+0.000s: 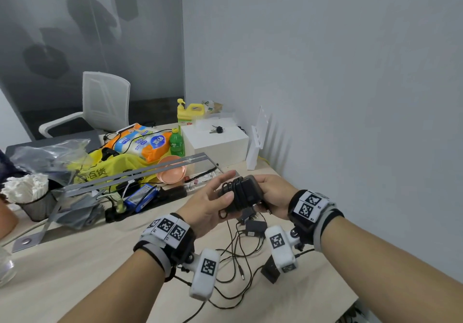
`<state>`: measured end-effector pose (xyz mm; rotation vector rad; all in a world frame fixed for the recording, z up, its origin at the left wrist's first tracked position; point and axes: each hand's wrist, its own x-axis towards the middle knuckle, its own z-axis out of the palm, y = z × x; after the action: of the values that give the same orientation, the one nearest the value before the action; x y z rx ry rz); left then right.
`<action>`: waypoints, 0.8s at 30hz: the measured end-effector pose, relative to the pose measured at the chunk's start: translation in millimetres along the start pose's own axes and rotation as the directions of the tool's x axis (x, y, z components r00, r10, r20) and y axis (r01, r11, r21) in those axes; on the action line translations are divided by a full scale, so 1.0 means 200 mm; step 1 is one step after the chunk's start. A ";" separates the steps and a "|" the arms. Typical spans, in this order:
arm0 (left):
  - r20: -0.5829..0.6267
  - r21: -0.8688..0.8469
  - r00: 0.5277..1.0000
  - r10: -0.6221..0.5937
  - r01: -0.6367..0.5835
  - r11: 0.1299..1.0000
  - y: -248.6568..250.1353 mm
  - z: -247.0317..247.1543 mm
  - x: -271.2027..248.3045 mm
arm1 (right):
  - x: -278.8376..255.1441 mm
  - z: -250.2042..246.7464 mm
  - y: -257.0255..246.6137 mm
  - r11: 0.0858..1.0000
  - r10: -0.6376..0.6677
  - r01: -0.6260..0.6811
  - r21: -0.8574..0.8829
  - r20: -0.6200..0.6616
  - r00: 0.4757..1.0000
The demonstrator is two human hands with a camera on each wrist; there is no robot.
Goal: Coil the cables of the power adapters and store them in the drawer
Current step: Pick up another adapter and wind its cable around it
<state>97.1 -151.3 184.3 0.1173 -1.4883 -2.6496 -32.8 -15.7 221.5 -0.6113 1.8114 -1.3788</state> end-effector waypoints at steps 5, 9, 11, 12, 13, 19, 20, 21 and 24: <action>0.005 -0.067 1.000 0.030 -0.029 0.997 0.01 0.02 0.00 | 0.00 0.03 0.02 0.998 0.035 -0.034 0.054 -0.021 0.999; -0.141 -0.164 0.985 0.097 -0.120 0.979 0.01 0.05 0.02 | -0.02 0.07 0.04 0.995 0.048 -0.044 0.085 -0.054 0.997; -0.250 -0.152 0.959 0.133 -0.175 0.973 0.01 0.04 0.03 | -0.02 0.09 0.06 0.999 0.033 -0.031 0.035 -0.068 0.997; -0.285 -0.144 0.948 0.144 -0.190 0.971 0.00 0.03 0.04 | -0.02 0.10 0.08 1.000 0.016 -0.017 -0.015 -0.081 0.997; -0.308 -0.141 0.940 0.146 -0.197 0.970 0.00 0.03 0.04 | -0.02 0.11 0.09 0.998 -0.007 0.000 -0.067 -0.097 0.995; -0.292 -0.094 0.953 0.086 -0.118 0.989 0.01 0.05 0.04 | -0.01 0.13 0.11 0.966 -0.138 0.092 -0.240 -0.182 0.974; -0.274 -0.092 0.960 0.065 -0.094 0.991 0.01 0.05 0.03 | -0.02 0.12 0.12 0.963 -0.147 0.098 -0.250 -0.188 0.971; -0.255 -0.091 0.966 0.045 -0.071 0.993 0.01 0.05 0.03 | -0.02 0.12 0.12 0.963 -0.146 0.094 -0.252 -0.196 0.970; -0.216 -0.085 0.976 0.022 -0.041 0.996 0.00 0.08 0.03 | -0.01 0.12 0.12 0.963 -0.132 0.071 -0.261 -0.223 0.966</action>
<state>90.3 -139.2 193.3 0.3577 -1.2919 -2.5769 -10.5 -20.0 196.2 -0.7028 2.1984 -1.3470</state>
